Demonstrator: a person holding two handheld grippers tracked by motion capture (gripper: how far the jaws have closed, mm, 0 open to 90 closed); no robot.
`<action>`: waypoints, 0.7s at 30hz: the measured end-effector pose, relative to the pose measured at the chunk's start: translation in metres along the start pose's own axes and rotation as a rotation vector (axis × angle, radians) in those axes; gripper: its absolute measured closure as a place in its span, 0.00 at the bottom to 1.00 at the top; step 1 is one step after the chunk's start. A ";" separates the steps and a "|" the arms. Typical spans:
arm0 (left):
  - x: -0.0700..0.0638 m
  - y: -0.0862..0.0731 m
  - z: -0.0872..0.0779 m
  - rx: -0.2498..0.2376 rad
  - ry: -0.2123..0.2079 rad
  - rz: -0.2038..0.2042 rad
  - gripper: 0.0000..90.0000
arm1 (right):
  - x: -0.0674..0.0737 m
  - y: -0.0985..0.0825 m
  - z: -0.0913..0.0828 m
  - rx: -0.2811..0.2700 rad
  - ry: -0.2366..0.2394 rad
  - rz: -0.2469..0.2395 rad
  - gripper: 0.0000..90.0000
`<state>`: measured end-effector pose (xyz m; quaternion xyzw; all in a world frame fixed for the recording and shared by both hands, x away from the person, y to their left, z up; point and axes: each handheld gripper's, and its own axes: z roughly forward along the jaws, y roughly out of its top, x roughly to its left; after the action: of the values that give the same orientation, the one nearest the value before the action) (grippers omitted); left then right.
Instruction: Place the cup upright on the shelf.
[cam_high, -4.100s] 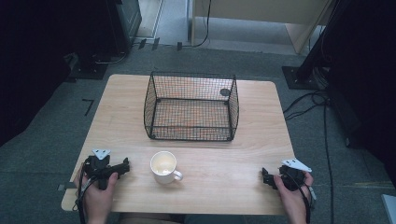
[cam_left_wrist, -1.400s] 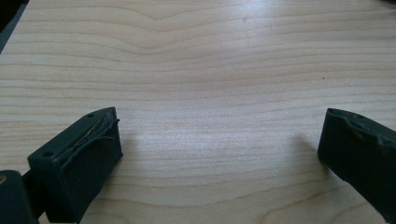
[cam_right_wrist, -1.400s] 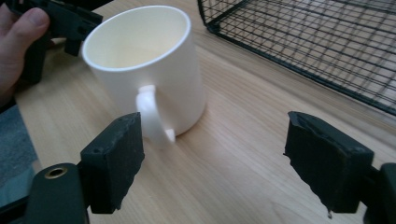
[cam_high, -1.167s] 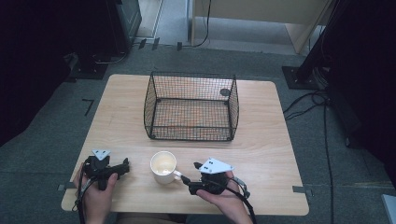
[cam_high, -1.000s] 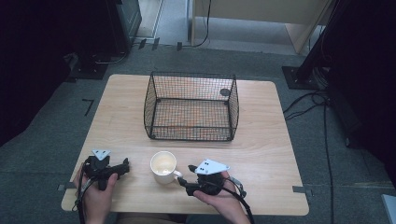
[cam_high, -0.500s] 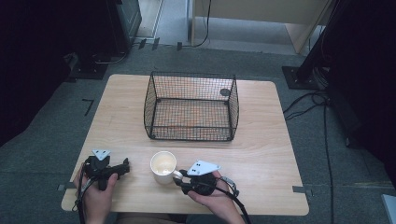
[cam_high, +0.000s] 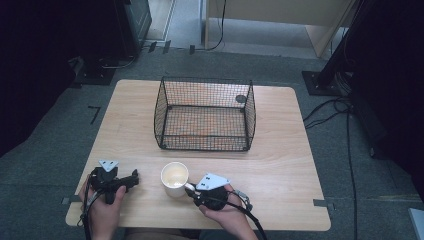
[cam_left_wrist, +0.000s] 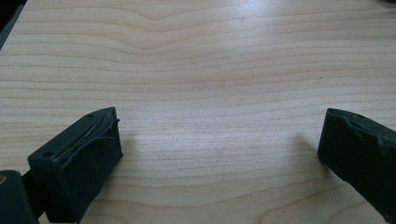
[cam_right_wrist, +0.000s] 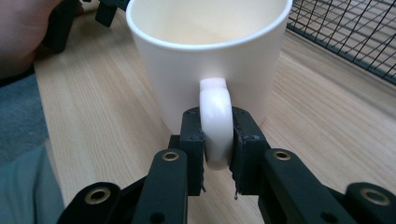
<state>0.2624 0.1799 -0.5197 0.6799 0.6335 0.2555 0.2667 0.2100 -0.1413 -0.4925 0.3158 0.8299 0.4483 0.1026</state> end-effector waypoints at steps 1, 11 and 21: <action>0.000 0.000 0.000 0.000 0.000 0.000 0.00 | 0.001 0.000 0.000 0.000 -0.008 -0.007 0.88; 0.000 0.000 0.000 0.000 0.000 0.000 0.00 | -0.001 0.004 -0.006 -0.027 -0.048 -0.025 0.89; 0.000 0.000 0.000 0.000 0.000 0.000 0.00 | -0.004 0.011 -0.018 -0.054 -0.051 -0.009 0.89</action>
<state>0.2624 0.1800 -0.5197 0.6799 0.6335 0.2555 0.2668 0.2099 -0.1521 -0.4740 0.3207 0.8160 0.4618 0.1341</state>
